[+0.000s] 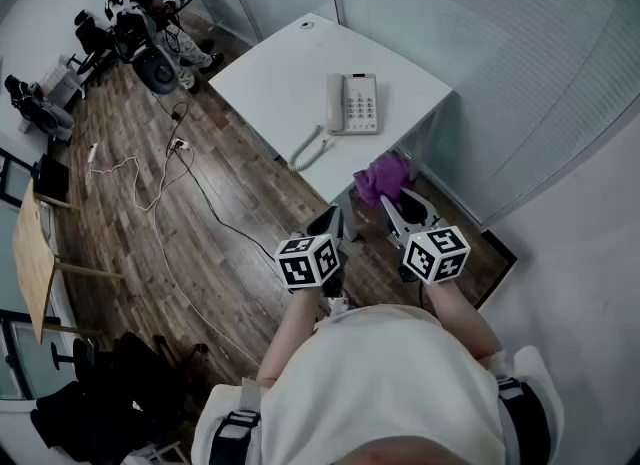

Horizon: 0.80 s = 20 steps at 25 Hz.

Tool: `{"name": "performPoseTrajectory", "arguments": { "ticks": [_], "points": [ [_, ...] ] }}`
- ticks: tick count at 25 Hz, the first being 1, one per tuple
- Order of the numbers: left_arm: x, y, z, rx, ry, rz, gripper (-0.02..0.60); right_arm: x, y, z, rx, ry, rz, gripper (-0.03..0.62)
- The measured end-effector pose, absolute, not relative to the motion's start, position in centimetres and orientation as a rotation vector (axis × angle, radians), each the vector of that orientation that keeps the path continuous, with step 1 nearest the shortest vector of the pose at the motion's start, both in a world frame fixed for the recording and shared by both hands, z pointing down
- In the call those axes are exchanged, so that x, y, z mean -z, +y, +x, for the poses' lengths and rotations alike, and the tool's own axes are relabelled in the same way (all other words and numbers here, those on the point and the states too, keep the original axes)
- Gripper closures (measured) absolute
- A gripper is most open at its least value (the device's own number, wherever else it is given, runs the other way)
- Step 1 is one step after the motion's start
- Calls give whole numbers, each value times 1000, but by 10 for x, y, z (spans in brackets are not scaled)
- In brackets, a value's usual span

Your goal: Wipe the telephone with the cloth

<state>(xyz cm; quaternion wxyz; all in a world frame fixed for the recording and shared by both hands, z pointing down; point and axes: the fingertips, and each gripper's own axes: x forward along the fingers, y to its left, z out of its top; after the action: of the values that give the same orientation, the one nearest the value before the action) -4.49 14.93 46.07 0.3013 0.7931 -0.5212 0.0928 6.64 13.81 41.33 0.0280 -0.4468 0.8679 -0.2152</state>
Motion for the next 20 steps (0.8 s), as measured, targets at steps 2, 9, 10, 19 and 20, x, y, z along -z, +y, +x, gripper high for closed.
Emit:
{"name": "performPoseTrajectory", "arguments": {
  "ticks": [2,9,10,19,20],
  "points": [
    [-463,149,-51,-249,-1381,2097,560,-413,139,62,656,2682,-1382,464],
    [-460,157,-61,-214,-1355,2102,560,-418,148,55,640,2689,-1442,464],
    [-462,156,-64,-218,-1355,2099,560,-418,148,52,640,2688,-1442,464],
    [-471,144,-83,-198,-1335,2067,560,-412,141,21,573,2755,-1353,462],
    [-471,142,-86,-193,-1330,2072,560,-412,140,16,562,2761,-1358,462]
  ]
}}
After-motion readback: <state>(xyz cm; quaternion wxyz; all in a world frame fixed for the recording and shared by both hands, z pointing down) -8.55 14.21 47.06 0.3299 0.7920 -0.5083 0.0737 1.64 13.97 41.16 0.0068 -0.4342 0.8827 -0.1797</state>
